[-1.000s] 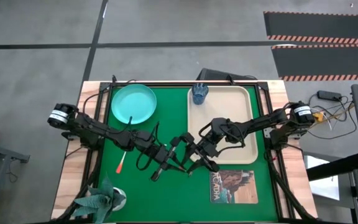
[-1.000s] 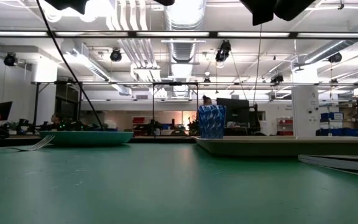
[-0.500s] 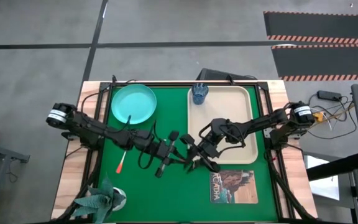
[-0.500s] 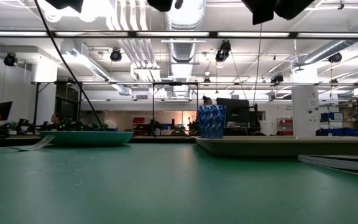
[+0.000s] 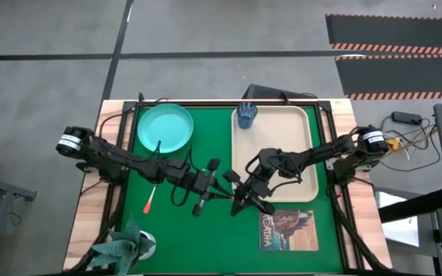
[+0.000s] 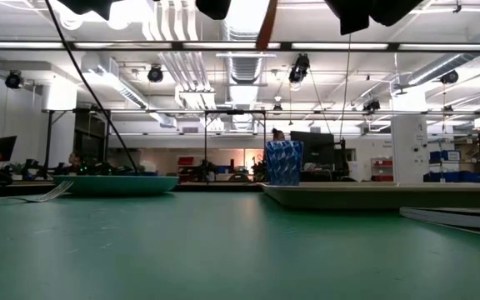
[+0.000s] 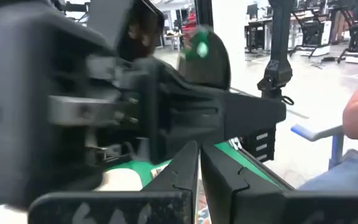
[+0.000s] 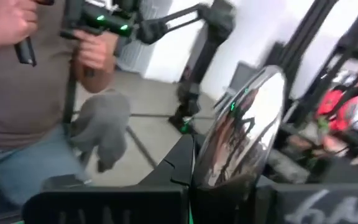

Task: Pick and place plate/cup/fork/spoon on tray
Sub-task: Put the orange spoon on the bottom of the white serving tray

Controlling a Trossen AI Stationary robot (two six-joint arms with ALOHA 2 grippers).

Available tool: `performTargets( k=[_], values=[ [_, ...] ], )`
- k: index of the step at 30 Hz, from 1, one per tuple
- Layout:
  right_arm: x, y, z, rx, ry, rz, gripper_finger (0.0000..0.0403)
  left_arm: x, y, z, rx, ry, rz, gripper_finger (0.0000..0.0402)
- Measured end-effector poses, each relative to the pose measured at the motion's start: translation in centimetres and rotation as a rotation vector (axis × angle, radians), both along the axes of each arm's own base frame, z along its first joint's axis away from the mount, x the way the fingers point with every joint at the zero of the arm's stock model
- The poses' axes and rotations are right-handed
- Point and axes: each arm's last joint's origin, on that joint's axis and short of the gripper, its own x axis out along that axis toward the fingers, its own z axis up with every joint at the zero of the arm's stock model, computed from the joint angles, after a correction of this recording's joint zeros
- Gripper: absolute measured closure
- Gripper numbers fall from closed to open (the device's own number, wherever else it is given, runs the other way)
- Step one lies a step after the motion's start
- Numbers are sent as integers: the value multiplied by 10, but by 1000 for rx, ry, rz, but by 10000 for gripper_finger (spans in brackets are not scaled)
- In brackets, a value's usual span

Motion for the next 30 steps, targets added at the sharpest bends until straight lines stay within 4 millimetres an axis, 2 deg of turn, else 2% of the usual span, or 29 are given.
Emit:
performTargets(
  k=[3,8,11,14,17,20,24,30],
  values=[
    [-6,-4,4,-15,74,-57,395,-5,1,4,5,21,-4,396],
    [-30,-12,19,-137,212,-332,395,-25,6,20,20,82,37,396],
    [-47,-20,26,-185,328,-560,395,-37,12,27,40,128,130,396],
    [-63,-33,26,-242,459,-917,395,-48,18,34,59,146,250,396],
    [-77,-47,12,-316,564,-1315,395,-57,24,37,79,169,386,396],
    [-89,-61,-7,-304,666,-1557,395,-60,28,37,98,182,522,395],
    [-96,-77,-38,-185,779,-1705,394,-62,32,34,124,204,655,395],
    [-94,-97,-72,-138,873,-1828,394,-62,33,33,176,214,675,395]
  ],
)
